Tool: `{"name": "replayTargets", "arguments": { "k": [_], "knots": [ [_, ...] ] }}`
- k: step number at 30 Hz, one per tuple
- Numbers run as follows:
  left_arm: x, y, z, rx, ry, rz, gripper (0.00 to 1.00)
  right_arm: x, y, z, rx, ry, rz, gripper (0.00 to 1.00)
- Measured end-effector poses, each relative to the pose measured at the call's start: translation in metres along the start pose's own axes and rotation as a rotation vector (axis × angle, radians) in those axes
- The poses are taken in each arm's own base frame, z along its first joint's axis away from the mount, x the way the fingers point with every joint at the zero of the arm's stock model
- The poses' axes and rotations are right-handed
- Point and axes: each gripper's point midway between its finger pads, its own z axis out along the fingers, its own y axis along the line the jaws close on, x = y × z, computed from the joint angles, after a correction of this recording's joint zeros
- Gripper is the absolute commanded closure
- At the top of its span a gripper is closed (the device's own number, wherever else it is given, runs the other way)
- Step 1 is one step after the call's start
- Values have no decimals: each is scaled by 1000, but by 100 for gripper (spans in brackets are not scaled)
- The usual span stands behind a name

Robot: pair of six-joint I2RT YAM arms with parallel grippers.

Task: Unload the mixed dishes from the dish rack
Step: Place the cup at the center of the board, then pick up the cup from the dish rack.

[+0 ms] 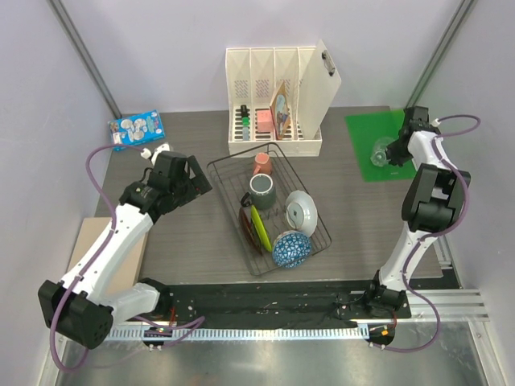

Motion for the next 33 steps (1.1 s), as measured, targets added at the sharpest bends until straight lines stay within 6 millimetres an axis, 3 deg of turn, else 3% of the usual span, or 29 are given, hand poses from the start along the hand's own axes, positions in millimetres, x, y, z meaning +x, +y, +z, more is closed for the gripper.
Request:
{"name": "replayTargets", "arguments": {
  "k": [1,2,5,13,17,22,24,28,30,33],
  "knots": [
    [0,0,0,-1,1,0,0,1,2,0,-5,3,-3,67],
    [0,0,0,-1,1,0,0,1,3,0,-9,6,-6,54],
    [0,0,1,-3,2,1,0,4,5,0,-17,17,-16,40],
    [1,1,1,-4,3,1,0,2,10,-12,-51,12,-22,22],
    [2,2,1,-6,7,11,0,1,21,-42,-137,11,19,20],
    [-1,-1,-2,15,-1,24,0,23,53,-115,-372,10,51,19],
    [-4,-4,-6,34,-16,23,0,41,75,-152,-502,-4,6,19],
    [-13,-14,-11,85,-60,26,0,131,120,-240,-815,20,-241,20],
    [-16,-19,-9,102,-86,27,0,181,128,-270,-929,34,-385,21],
    [-16,-27,2,139,-135,24,0,247,117,-288,-1003,22,-568,20]
  ]
}}
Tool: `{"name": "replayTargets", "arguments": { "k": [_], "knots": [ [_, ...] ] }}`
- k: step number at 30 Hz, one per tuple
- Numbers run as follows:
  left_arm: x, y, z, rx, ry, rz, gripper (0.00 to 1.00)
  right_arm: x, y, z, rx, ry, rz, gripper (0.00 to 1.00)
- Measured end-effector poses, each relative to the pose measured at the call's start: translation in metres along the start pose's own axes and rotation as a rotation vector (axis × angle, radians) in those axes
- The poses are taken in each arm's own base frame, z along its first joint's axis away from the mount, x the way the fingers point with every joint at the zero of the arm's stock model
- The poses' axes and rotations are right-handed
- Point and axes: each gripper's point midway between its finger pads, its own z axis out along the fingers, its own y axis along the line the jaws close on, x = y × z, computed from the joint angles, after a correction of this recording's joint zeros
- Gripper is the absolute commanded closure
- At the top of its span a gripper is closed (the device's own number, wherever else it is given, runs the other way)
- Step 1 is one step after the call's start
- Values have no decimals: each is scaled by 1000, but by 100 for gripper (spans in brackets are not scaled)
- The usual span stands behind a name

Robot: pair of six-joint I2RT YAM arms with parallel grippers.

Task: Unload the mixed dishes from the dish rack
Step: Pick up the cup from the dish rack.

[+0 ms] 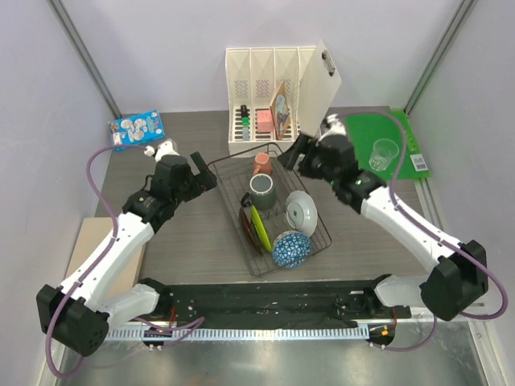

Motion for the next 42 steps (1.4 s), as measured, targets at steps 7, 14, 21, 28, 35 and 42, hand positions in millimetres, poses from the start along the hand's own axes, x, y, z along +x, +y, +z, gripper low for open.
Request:
{"name": "replayTargets", "arguments": {
  "k": [7,14,21,28,35,42],
  "knots": [
    [3,-25,25,5,-15,77,0,82,-14,-21,79,-48,-176,9],
    [-7,-136,71,27,24,286,0,44,-5,-53,64,-238,-187,0],
    [59,-124,108,-20,198,423,0,15,4,-80,29,-335,-169,0],
    [75,-125,108,40,267,475,0,22,-2,-79,35,-319,-189,0],
    [102,-126,116,85,340,562,0,26,-2,-78,28,-304,-200,0],
    [120,-124,119,95,378,606,0,33,-4,-71,34,-279,-215,0]
  ]
}}
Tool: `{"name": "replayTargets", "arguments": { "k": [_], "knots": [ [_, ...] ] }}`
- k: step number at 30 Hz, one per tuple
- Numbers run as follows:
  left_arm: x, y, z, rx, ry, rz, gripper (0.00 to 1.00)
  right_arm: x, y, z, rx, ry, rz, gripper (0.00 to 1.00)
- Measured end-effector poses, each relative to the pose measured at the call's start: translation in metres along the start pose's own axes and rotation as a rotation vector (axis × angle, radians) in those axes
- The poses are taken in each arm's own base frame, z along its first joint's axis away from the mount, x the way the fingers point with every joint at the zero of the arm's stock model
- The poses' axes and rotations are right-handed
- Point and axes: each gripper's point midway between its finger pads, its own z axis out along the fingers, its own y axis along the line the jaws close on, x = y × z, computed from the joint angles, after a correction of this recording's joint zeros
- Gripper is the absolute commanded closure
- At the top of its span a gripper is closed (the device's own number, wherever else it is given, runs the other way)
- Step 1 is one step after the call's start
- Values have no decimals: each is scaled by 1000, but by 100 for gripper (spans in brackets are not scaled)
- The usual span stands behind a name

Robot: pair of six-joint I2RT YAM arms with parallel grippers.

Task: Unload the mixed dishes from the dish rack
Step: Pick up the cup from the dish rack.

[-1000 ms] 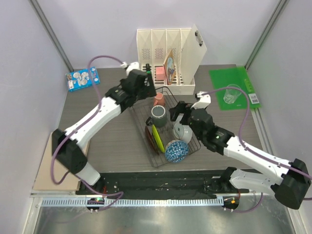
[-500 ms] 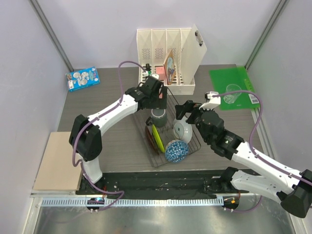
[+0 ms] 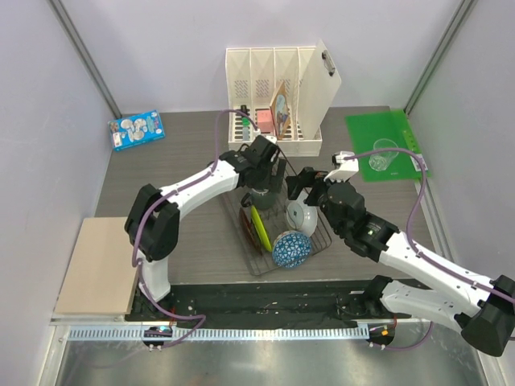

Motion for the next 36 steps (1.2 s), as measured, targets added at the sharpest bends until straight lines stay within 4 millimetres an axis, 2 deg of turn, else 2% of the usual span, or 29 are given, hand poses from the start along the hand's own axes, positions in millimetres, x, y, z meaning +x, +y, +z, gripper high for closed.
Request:
{"name": "replayTargets", "arguments": {
  "k": [4,7,8,10,11,16,18,19,20,21,24,27,29,33,36],
  "knots": [
    [8,1,4,2,22,6,0,9,-2,3,7,23,-13,0],
    [14,1,9,3,42,10,16,15,-3,6,15,38,-23,1],
    [16,1,11,6,45,10,28,16,-4,6,16,42,-25,0],
    [15,0,11,10,44,14,41,19,-6,6,20,49,-29,1],
    [15,0,11,11,41,16,51,20,-6,6,21,51,-30,1],
    [14,1,10,10,36,35,75,19,-7,4,20,50,-30,2],
    [14,1,9,9,38,41,90,16,-7,0,17,45,-27,2],
    [14,2,7,8,40,44,92,13,-7,-2,14,40,-26,2],
    [15,3,5,6,44,48,99,10,-7,-5,9,33,-22,2],
    [16,4,1,4,50,54,100,7,-7,-6,6,29,-20,2],
    [12,6,-16,4,50,68,100,-1,-4,-11,-3,25,-22,1],
    [-9,3,-42,24,-3,67,100,-17,3,-16,-19,13,-22,0],
    [-25,1,-64,44,-60,65,100,-28,6,-21,-28,-8,-14,0],
    [-53,-3,-117,120,-188,37,100,-49,0,-32,-12,-90,56,0],
    [-65,-10,-150,262,-265,-45,100,-47,-7,-39,-26,-132,111,0]
  ]
}}
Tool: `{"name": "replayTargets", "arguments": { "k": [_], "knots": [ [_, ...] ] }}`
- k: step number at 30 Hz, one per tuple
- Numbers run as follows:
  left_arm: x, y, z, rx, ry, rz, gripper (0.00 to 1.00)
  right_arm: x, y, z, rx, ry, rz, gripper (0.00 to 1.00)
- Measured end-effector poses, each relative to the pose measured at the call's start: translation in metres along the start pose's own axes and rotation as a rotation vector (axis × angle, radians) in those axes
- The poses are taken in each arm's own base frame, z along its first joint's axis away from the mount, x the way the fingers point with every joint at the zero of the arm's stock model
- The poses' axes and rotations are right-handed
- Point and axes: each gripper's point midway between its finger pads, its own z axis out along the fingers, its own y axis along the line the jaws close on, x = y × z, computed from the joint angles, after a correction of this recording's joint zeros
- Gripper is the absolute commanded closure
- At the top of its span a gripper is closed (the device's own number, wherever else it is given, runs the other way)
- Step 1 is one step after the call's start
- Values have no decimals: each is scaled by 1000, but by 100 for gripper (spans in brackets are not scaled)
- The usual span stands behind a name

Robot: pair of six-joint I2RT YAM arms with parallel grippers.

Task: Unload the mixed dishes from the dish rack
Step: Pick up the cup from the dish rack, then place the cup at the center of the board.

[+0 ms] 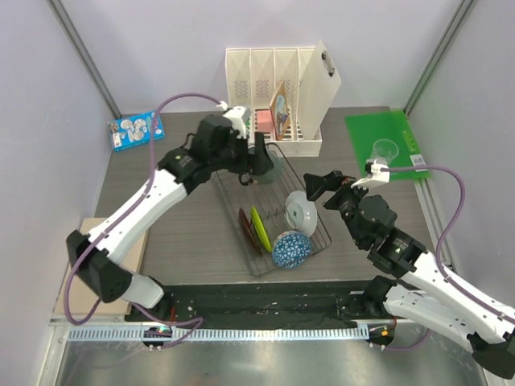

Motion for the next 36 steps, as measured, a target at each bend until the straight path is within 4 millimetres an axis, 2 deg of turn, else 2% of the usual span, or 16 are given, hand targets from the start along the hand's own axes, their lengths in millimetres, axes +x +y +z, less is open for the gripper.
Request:
{"name": "replayTargets", "arguments": {
  "k": [2,4,7,9,13,15,21,25,30,32,36],
  "knots": [
    [-11,-9,-16,160,-57,-137,100,10,-5,-2,-9,16,7,0],
    [-22,-10,-23,317,-109,-298,100,13,0,-1,-31,32,12,0],
    [-31,-3,-18,468,-138,-478,100,23,10,0,-84,75,14,2],
    [-30,-4,-15,550,-129,-556,100,27,17,-1,-122,92,22,4],
    [-31,-23,-26,734,-116,-630,100,26,32,-5,-207,94,56,5],
    [-41,-39,-41,863,-126,-640,100,25,40,-6,-249,89,73,5],
    [-63,-63,-84,1123,-173,-608,100,27,48,-8,-303,79,98,5],
    [-60,-67,-95,1191,-146,-620,100,18,48,-11,-321,37,117,5],
    [-42,-65,-93,1201,-80,-652,100,-13,49,-13,-352,-61,152,5],
    [-35,-64,-92,1197,-54,-662,100,-23,48,-10,-364,-92,166,6],
    [-27,-63,-89,1192,-31,-670,100,-26,45,8,-386,-84,197,8]
  ]
}}
